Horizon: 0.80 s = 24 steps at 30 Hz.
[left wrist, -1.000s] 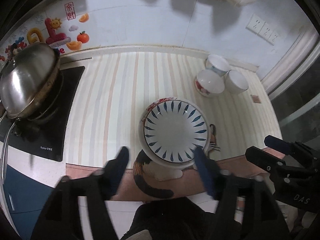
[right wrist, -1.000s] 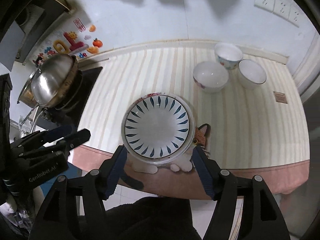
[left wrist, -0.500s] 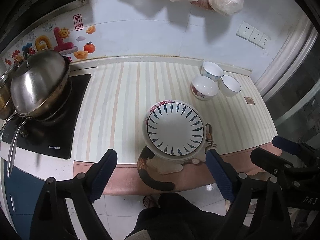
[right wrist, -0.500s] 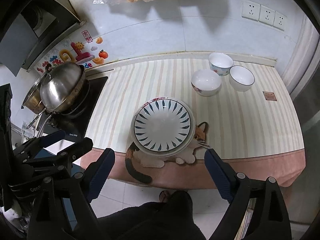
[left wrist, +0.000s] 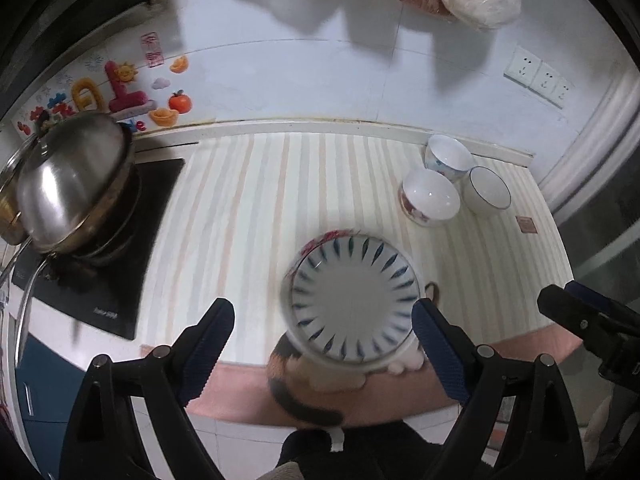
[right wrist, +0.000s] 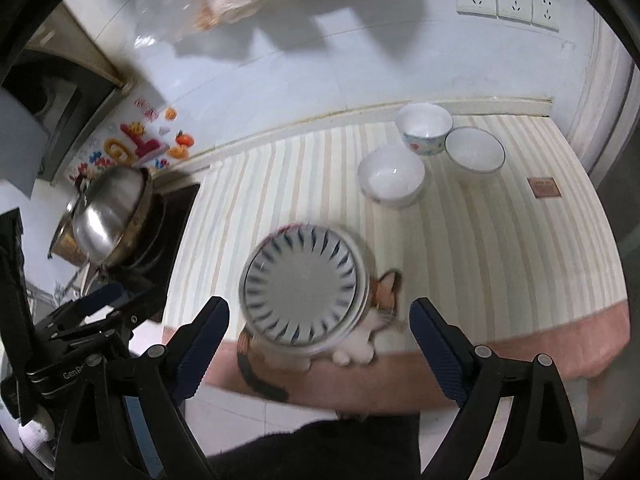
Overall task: Organize plates and bowls
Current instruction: 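Reach both grippers to a plain white bowl and grasp its rim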
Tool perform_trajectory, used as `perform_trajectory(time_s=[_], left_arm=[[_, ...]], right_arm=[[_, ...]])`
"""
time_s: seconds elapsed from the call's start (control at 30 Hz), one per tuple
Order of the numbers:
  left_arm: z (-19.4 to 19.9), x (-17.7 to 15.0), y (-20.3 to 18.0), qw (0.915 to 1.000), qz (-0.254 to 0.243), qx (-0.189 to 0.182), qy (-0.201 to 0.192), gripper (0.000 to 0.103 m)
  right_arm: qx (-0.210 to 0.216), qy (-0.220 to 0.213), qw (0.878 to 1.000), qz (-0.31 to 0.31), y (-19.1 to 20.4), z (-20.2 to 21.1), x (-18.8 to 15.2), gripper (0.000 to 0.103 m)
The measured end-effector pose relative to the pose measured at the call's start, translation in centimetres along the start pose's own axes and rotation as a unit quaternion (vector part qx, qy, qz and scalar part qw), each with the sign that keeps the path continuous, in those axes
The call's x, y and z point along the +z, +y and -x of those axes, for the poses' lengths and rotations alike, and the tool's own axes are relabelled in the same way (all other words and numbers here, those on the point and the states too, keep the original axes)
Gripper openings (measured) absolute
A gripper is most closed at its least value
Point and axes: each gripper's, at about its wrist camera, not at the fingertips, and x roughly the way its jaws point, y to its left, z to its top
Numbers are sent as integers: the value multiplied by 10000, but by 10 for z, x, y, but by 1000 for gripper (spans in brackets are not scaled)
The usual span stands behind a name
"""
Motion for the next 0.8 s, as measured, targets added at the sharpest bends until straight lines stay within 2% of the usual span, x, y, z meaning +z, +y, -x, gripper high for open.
perform_trajectory(time_s=[0.2, 0.37, 0.43, 0.53, 0.6, 0.73, 0.8], left_arm=[[-63, 48, -25, 9991, 195, -68, 376, 91], [-131, 94, -52, 9961, 260, -224, 814, 91], [-159, 109, -64, 9946, 196, -242, 994, 88], [-202, 131, -81, 9924, 61, -266, 1200, 78], [-228, 140, -90, 9900, -7, -318, 1376, 67], [-271, 149, -103, 9838, -78, -397, 1747, 51], [-289, 149, -109, 9802, -148, -435, 1924, 38]], right_arm=[[4, 1, 9999, -162, -57, -52, 52, 94], [-46, 355, 9989, -306, -111, -117, 98, 94], [27, 545, 9974, -462, -133, -148, 112, 92], [114, 781, 9946, -673, -159, -187, 127, 85], [188, 931, 9920, -827, -173, -210, 134, 74], [396, 1191, 9869, -1015, -191, -246, 140, 60], [505, 1265, 9847, -1082, -195, -260, 143, 47]])
